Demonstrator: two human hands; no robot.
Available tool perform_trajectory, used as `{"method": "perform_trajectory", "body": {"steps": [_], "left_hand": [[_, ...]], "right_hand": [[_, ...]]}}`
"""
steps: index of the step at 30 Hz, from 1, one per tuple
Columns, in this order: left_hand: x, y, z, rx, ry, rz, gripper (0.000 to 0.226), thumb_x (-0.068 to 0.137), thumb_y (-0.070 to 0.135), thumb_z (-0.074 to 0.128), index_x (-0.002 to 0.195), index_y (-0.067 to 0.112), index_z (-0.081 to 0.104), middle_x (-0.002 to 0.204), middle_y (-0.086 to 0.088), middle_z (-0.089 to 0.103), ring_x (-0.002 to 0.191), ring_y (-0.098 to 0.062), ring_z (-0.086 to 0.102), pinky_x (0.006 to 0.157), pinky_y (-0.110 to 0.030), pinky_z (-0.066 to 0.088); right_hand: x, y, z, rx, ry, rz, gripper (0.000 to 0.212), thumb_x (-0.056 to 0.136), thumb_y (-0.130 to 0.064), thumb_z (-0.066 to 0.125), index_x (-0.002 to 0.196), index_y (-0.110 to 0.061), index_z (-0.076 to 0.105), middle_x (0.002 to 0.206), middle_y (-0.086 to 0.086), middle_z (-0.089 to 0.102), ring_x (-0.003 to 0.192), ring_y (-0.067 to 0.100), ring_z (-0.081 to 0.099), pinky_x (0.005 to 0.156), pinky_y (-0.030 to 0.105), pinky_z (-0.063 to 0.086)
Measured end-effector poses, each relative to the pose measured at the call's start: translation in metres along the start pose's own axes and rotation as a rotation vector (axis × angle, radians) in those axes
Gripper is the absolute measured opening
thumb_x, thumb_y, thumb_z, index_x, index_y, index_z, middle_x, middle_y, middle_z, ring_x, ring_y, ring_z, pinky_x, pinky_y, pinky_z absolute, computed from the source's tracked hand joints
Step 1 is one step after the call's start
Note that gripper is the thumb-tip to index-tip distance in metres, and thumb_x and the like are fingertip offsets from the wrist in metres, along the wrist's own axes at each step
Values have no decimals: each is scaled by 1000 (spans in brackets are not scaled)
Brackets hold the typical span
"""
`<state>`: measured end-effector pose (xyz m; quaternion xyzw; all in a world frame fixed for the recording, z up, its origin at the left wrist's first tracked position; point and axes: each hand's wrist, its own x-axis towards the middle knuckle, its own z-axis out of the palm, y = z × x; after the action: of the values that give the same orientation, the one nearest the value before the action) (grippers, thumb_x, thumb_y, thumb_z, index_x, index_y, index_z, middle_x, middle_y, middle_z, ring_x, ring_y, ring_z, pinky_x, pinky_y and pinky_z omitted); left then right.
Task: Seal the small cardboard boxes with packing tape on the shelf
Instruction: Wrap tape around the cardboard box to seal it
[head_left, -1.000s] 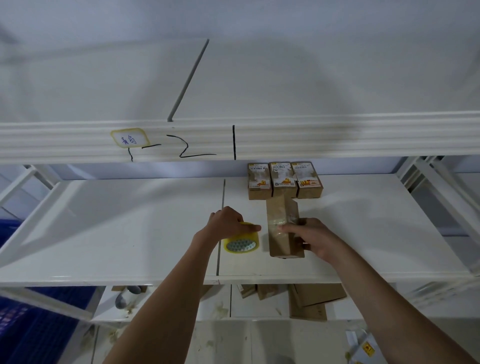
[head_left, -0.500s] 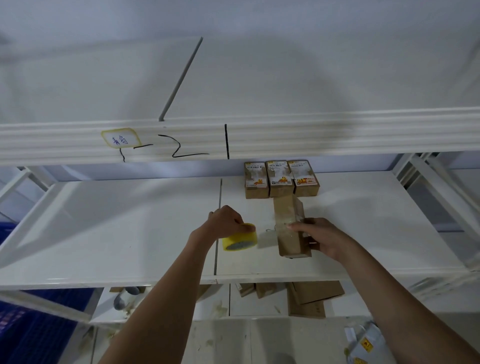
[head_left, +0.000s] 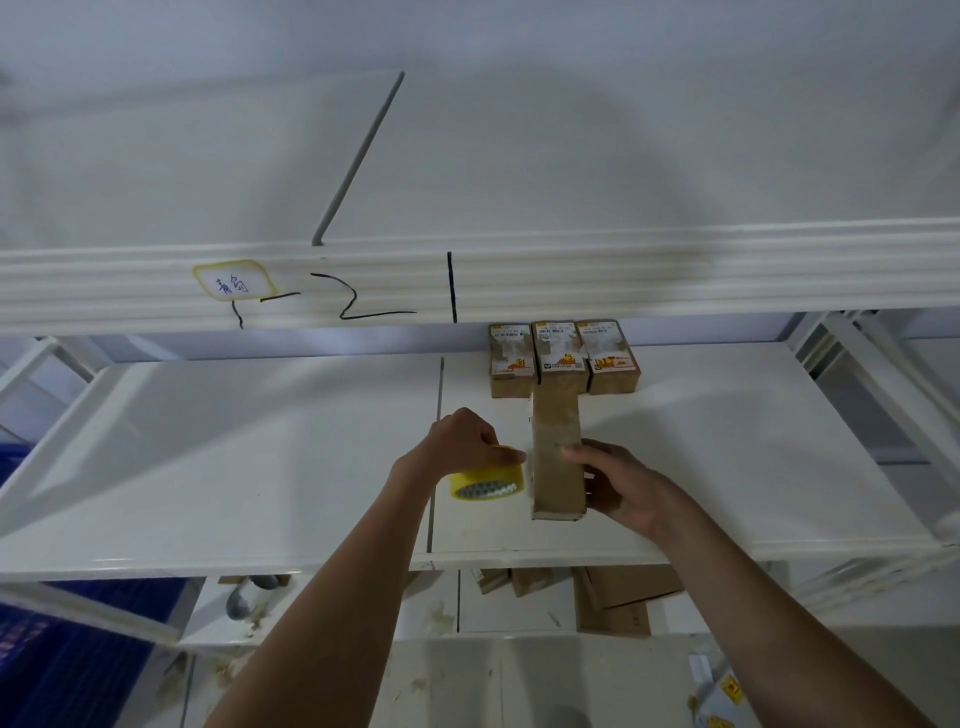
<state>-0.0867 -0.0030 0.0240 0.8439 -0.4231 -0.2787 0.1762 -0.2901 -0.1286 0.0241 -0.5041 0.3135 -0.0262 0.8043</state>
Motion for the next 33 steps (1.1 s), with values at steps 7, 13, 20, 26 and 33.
{"method": "perform_trajectory", "body": {"steps": [7,13,20,26,33], "left_hand": [[3,-2,-3,-18,38,-13,45,78,59,74,88,15,77,79,4,66,80,-17,68,72,-28,57],[2,-3,-6,103,96,6,46,79,60,72,91,15,77,82,5,65,85,-18,65,82,-34,56],[1,2,-11,118,146,4,39,80,55,74,90,17,77,85,3,68,85,-18,64,83,-35,52],[1,13,-8,173,209,28,44,81,55,72,92,13,76,80,2,62,78,-17,57,87,-34,48],[0,19,-18,107,117,42,41,86,50,69,90,10,77,84,-5,70,79,-20,65,69,-29,51]], "right_hand": [[5,4,7,170,-17,0,44,86,-22,67,126,-3,66,119,18,65,112,32,61,95,42,52],[10,3,10,108,-18,13,38,96,-17,58,129,1,61,130,20,65,124,36,58,99,44,52],[16,-1,14,32,133,-18,33,101,-21,54,128,-3,63,122,16,69,116,32,63,97,47,54],[17,-6,40,-287,244,-47,74,59,-57,89,120,-21,64,108,-1,75,98,16,72,81,32,58],[16,-10,42,-256,430,-99,44,69,-26,90,106,-17,69,93,-2,77,75,12,75,56,23,56]]}}
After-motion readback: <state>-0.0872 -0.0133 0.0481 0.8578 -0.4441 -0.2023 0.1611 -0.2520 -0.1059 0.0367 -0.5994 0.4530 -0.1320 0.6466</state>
